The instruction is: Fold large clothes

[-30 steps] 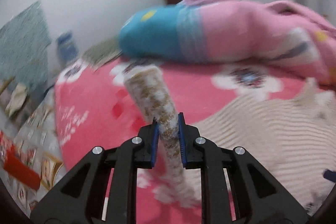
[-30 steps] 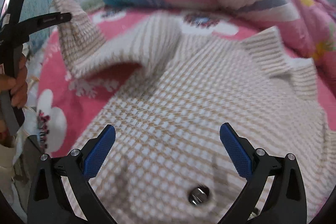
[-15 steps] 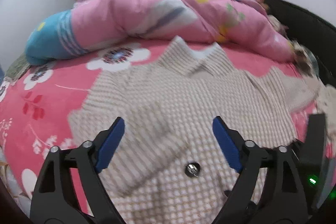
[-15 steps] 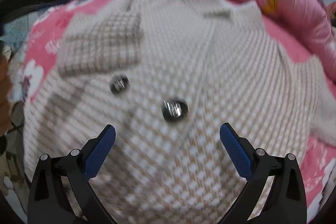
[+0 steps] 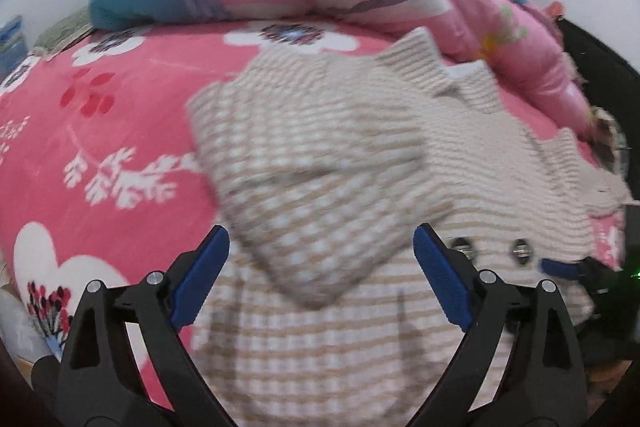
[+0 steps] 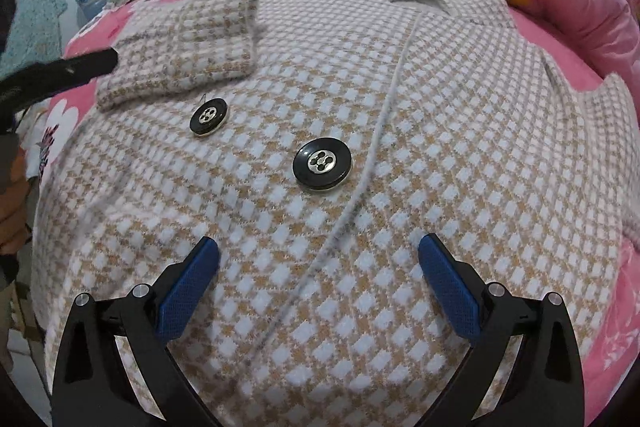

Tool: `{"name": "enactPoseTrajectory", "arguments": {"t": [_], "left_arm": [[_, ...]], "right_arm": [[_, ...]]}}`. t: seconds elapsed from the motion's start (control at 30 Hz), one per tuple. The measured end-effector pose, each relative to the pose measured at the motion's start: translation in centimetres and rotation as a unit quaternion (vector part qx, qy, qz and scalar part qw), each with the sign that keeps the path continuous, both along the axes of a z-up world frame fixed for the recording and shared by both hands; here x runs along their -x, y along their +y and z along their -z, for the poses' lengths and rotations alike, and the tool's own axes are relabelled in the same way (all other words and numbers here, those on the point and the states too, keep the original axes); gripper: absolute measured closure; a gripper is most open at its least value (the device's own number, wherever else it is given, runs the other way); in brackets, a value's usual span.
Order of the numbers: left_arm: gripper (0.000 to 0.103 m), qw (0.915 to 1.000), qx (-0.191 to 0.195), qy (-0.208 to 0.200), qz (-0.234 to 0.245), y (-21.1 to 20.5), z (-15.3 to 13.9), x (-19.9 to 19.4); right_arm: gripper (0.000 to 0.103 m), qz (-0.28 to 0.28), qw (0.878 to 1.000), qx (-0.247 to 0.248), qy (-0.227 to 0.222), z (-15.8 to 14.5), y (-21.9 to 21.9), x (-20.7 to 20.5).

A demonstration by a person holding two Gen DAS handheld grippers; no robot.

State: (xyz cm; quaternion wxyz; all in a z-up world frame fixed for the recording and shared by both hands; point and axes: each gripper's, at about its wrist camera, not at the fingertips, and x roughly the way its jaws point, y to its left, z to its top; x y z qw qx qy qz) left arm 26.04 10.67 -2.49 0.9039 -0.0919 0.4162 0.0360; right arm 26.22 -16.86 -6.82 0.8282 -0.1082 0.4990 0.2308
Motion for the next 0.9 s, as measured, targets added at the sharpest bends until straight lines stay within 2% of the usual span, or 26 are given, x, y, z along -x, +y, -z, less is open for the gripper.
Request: {"name": "enactPoseTrajectory", "arguments": {"t": [0.1,0.23,0.27,0.37,0.4,0.5,0.57,0.63,0.7,0.77,0.83,0.87,0.9], "left_arm": [[0.013,0.9999,-0.005,0.012,-0.01,1.1,0.6,-0.3],[0.013,0.9998,0.015,0.002,-0.014,2.5,0.4,0.1],[0.013,0.9997,0.02,0.0,-0.013,2.7,0.4,0.2],[0.013,0.9992,0.039,-0.006,-0.01,3.2,0.4,0.6],[0.013,0.9989,0.045,-0.007,-0.009,3.3,0.5,0.7],[0.013,0.9988,0.049,0.005,-0.002,3.2,1.5,0.6],[0.013,0.9984,0.054,0.013,-0.001,3.1,2.3,0.4],[0.013,0.9978,0.063,0.017,-0.004,3.2,2.9,0.1],[0.011,0.9974,0.07,0.017,-0.006,3.3,3.4,-0.1],[0.01,0.9973,0.072,0.017,-0.007,3.4,3.8,-0.3],[0.009,0.997,0.076,0.016,-0.009,3.5,4.2,-0.4],[0.009,0.9968,0.078,0.014,-0.01,3.5,4.2,-0.4],[0.009,0.9969,0.078,0.011,-0.01,3.5,4.2,-0.4]], "right_arm": [[0.006,-0.005,1.0,0.006,0.012,-1.8,0.6,-0.5],[0.006,-0.021,0.997,-0.067,-0.037,-7.1,1.1,-1.0],[0.006,-0.03,0.994,-0.1,-0.028,-8.2,1.5,-1.8],[0.006,-0.047,0.982,-0.182,0.025,-9.1,2.7,-4.5],[0.006,-0.051,0.975,-0.21,0.051,-8.9,3.5,-5.9],[0.006,-0.045,0.964,-0.24,0.106,-7.2,5.5,-9.7],[0.015,-0.034,0.958,-0.242,0.15,-5.0,6.8,-12.2],[0.021,-0.024,0.96,-0.221,0.172,-3.0,8.0,-13.9],[0.028,-0.026,0.959,-0.211,0.187,-1.8,8.7,-14.5],[0.03,-0.038,0.959,-0.204,0.191,-1.1,9.4,-14.4],[0.038,-0.048,0.962,-0.199,0.184,-1.4,9.8,-14.4],[0.049,-0.052,0.961,-0.199,0.183,-1.4,10.0,-14.3],[0.056,-0.055,0.961,-0.199,0.183,-1.6,10.3,-14.4]]}}
